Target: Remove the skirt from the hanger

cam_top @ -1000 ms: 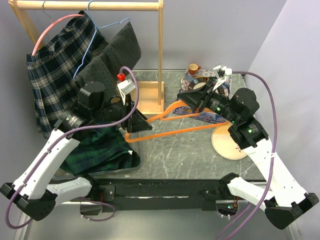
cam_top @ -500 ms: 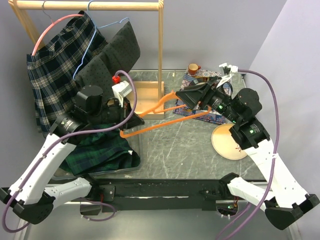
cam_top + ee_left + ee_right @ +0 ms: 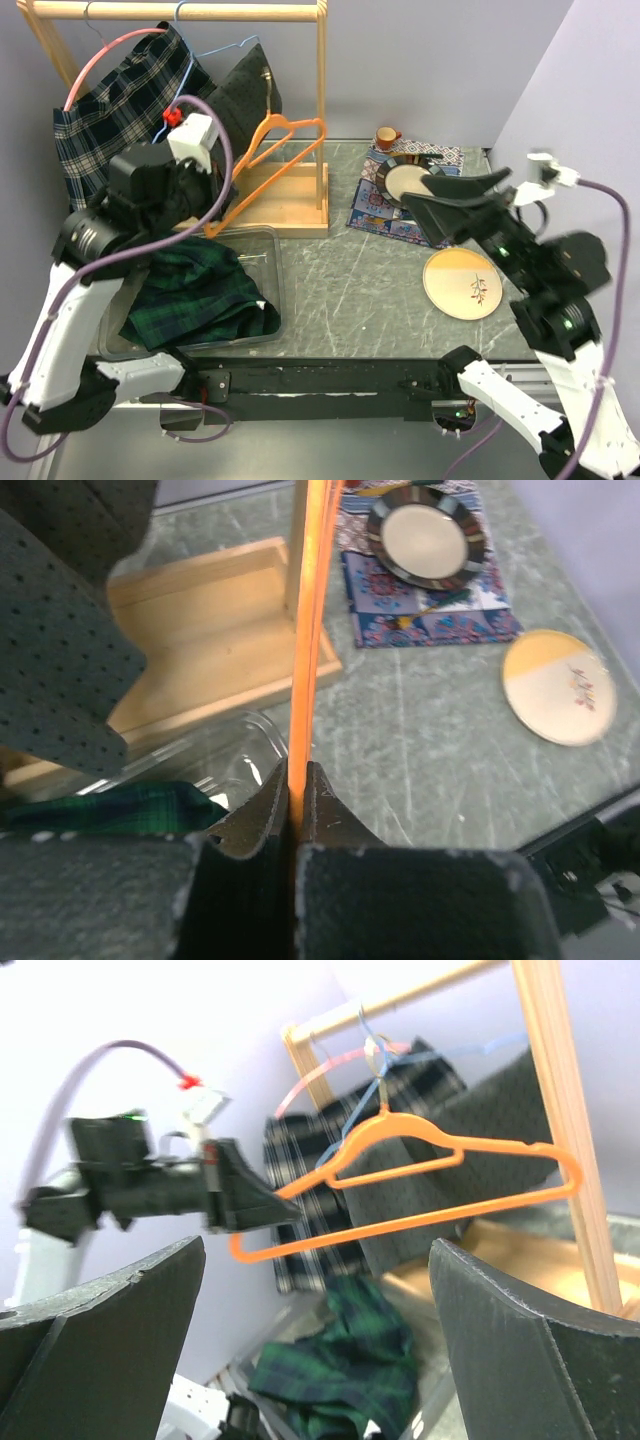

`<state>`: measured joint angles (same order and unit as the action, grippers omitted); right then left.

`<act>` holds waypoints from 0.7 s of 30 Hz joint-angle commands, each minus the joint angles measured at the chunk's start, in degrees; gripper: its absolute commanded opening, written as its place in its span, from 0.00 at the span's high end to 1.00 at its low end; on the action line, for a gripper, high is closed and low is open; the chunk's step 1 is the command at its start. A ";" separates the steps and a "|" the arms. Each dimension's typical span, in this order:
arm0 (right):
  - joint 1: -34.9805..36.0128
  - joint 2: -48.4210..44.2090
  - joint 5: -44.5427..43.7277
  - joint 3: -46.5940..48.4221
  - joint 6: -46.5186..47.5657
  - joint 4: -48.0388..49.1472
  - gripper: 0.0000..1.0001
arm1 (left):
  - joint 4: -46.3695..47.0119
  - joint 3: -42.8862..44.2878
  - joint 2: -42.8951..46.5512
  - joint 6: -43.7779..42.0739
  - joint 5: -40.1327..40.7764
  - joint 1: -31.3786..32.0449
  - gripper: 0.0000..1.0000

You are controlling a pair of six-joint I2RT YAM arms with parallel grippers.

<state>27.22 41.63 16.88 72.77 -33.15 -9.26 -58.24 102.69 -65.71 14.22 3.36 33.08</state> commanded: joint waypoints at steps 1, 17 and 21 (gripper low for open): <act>0.02 -1.55 -2.65 0.71 -0.07 0.11 0.00 | 2.50 4.61 -4.15 -2.35 7.98 -0.03 0.99; 0.02 -2.78 -3.00 1.85 1.51 -1.38 0.00 | 8.39 9.29 -5.67 -9.56 10.36 -0.12 0.99; 0.02 -2.08 -2.12 1.93 1.15 -0.77 0.00 | 1.23 9.36 -4.34 -8.42 9.38 -0.12 0.99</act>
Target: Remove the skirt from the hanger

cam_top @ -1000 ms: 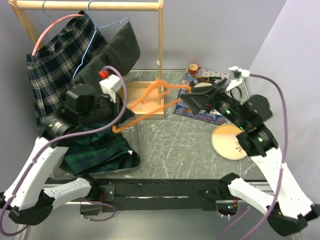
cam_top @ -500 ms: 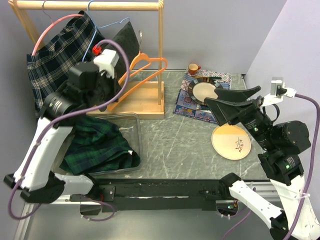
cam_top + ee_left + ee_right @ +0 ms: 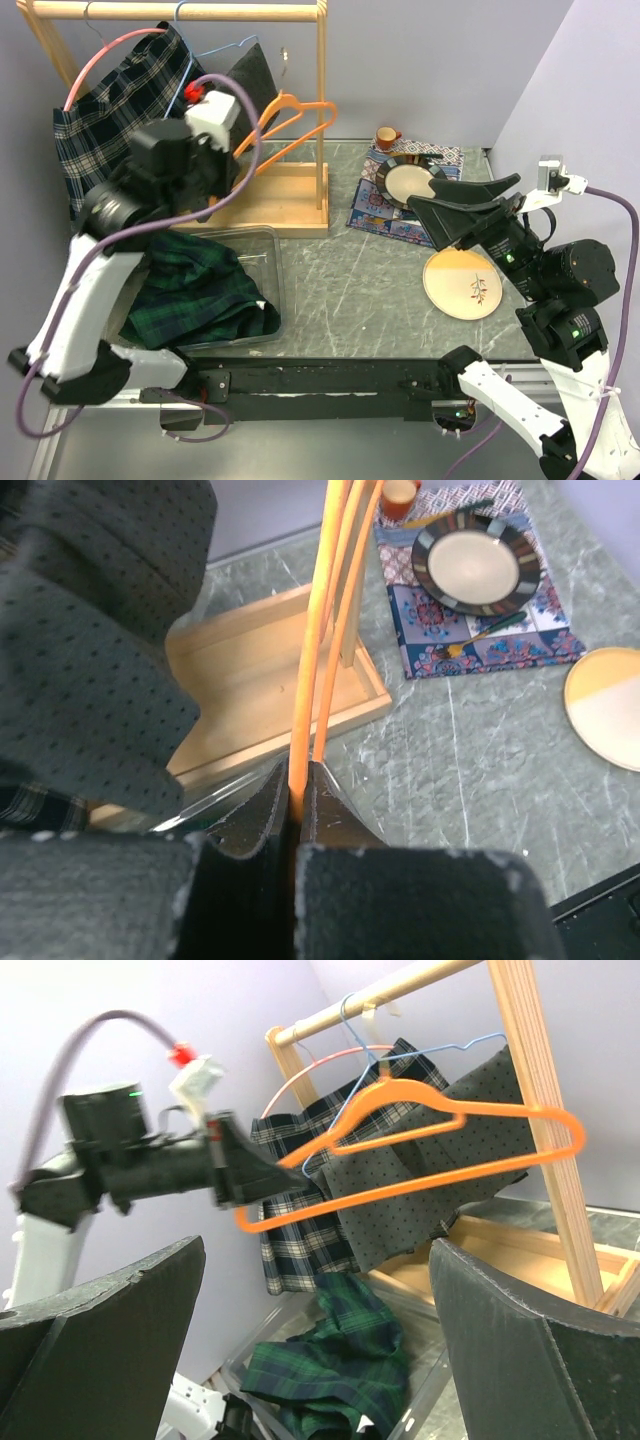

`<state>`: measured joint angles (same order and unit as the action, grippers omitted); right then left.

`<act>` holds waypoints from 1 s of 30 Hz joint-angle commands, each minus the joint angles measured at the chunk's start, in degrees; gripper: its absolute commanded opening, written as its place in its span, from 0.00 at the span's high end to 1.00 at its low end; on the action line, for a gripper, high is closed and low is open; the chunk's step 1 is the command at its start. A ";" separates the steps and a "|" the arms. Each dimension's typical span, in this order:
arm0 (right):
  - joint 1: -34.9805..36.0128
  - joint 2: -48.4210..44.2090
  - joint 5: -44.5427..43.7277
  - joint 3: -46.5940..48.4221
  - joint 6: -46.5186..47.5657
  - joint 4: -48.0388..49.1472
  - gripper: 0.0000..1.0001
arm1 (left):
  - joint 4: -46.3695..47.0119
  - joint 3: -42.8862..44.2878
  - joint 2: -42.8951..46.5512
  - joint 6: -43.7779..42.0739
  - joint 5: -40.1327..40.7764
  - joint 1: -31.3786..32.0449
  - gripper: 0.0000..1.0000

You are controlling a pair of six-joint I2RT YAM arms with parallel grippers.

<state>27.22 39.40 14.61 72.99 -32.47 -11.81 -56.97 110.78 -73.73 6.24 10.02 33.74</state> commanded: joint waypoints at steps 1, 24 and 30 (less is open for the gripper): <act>0.02 0.33 0.24 1.80 0.39 1.79 0.00 | -1.29 1.80 3.86 0.17 3.07 -0.69 0.99; 0.02 3.94 2.80 4.18 -0.84 1.71 0.00 | 5.03 5.99 -5.25 -4.83 3.34 -1.39 0.99; 0.02 2.62 3.14 0.76 -2.42 3.46 0.00 | 9.85 11.47 -9.67 -4.66 -2.71 -7.27 0.99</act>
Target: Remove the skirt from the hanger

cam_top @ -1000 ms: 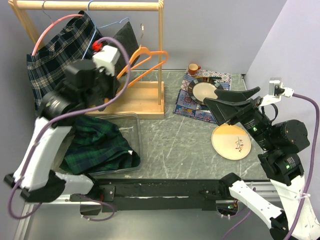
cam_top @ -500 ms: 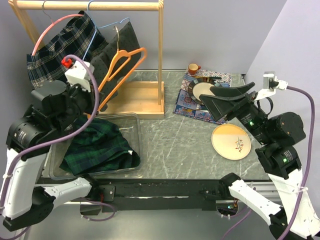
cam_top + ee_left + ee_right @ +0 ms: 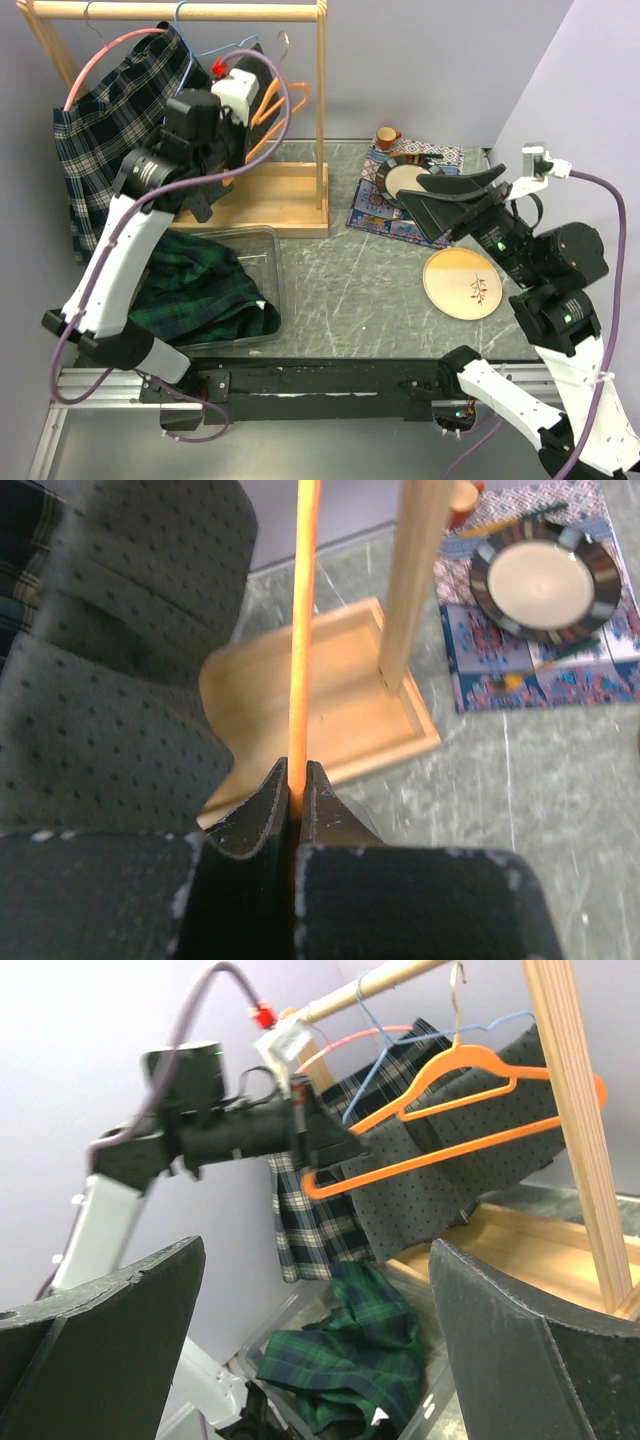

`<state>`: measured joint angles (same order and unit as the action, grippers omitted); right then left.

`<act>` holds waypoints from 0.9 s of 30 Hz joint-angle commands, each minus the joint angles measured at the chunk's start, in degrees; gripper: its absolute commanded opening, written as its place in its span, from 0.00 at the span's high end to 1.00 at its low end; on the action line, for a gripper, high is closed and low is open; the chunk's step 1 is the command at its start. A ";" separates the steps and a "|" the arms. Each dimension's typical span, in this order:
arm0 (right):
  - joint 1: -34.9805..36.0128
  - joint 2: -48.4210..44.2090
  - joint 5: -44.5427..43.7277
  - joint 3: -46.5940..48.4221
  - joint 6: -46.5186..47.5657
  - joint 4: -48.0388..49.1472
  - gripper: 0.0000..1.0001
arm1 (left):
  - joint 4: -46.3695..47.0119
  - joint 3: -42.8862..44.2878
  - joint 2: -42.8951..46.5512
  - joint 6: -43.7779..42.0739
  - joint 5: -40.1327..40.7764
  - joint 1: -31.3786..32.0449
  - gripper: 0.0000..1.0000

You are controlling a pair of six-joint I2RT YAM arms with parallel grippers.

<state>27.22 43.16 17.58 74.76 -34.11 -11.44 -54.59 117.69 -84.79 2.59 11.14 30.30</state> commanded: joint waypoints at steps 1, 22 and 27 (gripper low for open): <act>0.11 -0.97 0.34 -1.20 -1.05 3.35 0.00 | 9.13 4.31 1.47 -1.10 -6.36 -4.37 0.99; 0.02 -0.53 0.96 -3.13 -1.40 5.73 0.00 | 17.75 0.09 -0.28 -3.03 -18.59 -10.61 0.99; 0.02 -0.97 0.35 -3.48 -1.05 5.46 0.00 | 20.04 -2.19 -2.65 -0.39 -22.64 -11.85 0.99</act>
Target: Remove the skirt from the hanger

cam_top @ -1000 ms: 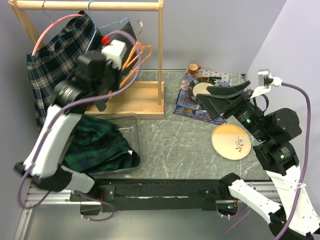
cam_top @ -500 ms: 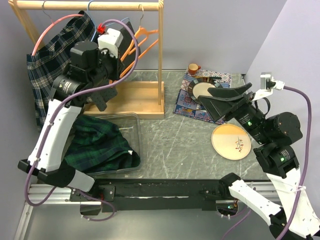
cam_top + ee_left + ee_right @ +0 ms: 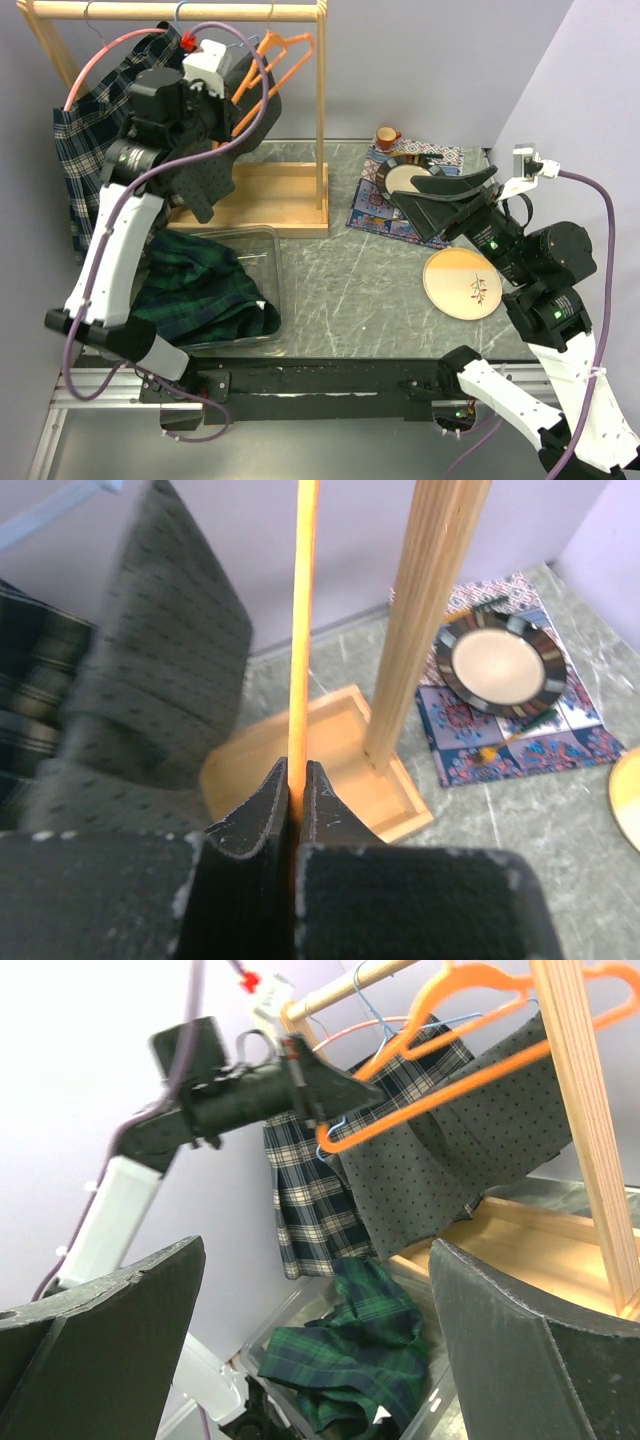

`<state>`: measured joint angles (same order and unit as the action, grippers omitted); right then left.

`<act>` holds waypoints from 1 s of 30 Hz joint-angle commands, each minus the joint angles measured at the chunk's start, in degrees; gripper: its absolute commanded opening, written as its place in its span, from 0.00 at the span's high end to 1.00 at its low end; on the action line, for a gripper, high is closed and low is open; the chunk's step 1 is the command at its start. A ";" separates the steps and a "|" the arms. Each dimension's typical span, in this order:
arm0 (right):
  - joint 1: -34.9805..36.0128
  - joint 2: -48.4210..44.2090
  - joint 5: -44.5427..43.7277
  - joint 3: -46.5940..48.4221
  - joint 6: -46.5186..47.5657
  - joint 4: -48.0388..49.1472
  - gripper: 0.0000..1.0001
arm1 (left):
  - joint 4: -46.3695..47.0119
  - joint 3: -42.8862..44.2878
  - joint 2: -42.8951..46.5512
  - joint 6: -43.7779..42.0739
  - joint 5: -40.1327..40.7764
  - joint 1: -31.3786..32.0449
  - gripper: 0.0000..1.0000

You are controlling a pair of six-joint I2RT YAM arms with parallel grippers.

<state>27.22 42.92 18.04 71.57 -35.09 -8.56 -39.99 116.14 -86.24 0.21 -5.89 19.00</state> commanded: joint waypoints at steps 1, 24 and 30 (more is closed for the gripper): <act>0.02 -0.73 -0.11 -0.38 -0.15 2.67 0.00 | 5.97 -1.17 -1.48 2.34 -6.67 -0.55 0.99; 0.02 -1.61 0.68 -2.84 -1.47 3.99 0.00 | 12.12 -17.43 17.22 7.78 -8.54 -0.55 0.16; 0.11 -2.66 0.06 -3.37 -1.03 2.93 0.00 | -0.59 -5.41 12.69 6.39 22.81 -0.90 0.18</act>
<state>27.22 41.60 18.44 68.93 -36.38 -6.90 -35.24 103.33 -69.32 7.33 -5.69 18.59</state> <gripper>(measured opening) 0.998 0.833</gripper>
